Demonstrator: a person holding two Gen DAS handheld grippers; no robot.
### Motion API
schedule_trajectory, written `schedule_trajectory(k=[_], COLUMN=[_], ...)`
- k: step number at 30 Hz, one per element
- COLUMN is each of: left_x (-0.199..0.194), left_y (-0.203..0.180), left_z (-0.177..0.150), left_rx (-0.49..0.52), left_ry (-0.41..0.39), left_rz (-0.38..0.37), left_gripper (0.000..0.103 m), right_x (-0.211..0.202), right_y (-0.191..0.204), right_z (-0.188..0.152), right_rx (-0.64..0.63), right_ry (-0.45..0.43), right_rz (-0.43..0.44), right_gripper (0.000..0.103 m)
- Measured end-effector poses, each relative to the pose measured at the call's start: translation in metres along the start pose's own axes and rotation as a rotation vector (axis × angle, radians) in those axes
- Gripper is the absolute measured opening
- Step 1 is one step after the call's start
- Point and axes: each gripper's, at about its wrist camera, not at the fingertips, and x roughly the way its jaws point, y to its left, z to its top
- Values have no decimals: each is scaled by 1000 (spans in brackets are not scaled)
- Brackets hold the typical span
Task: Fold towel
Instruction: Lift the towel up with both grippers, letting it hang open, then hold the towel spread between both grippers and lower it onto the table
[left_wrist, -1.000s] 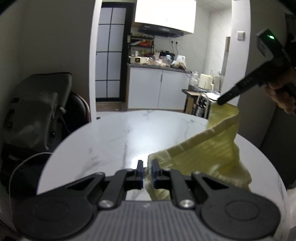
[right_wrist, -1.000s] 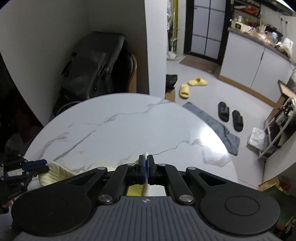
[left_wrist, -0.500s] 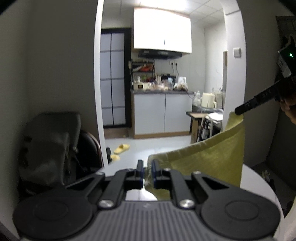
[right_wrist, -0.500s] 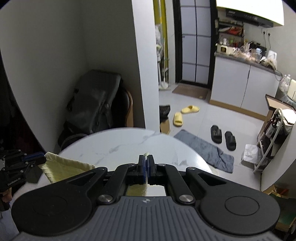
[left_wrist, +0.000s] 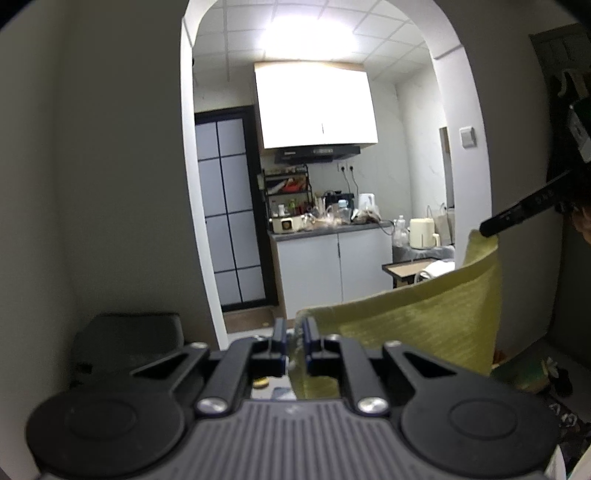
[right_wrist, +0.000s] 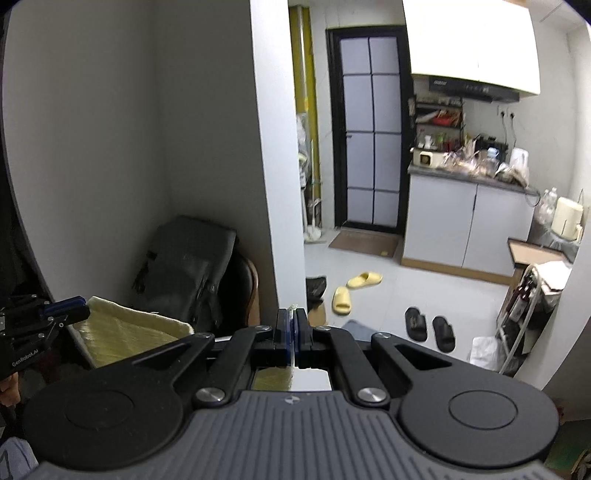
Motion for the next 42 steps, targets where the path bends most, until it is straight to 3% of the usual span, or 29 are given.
schedule_trajectory(k=[8, 21, 29, 35, 42], left_x=[30, 103, 135, 127, 102], left_y=[17, 52, 65, 72, 75], left_z=[28, 28, 39, 34, 6], left_rx=[-13, -115, -96, -100, -102], left_ry=[38, 107, 102, 81, 91], left_rz=[-17, -63, -67, -74, -101], left_gripper=[9, 9, 9, 9, 9], right_x=[6, 53, 81, 75, 59], right_y=[9, -15, -16, -24, -22], right_z=[27, 38, 51, 49, 11], right_rx=[13, 113, 90, 122, 134], right_ry=[-23, -30, -30, -43, -27], right_rz=[-30, -82, -79, -78, -82], right_gripper=[2, 2, 2, 2, 2])
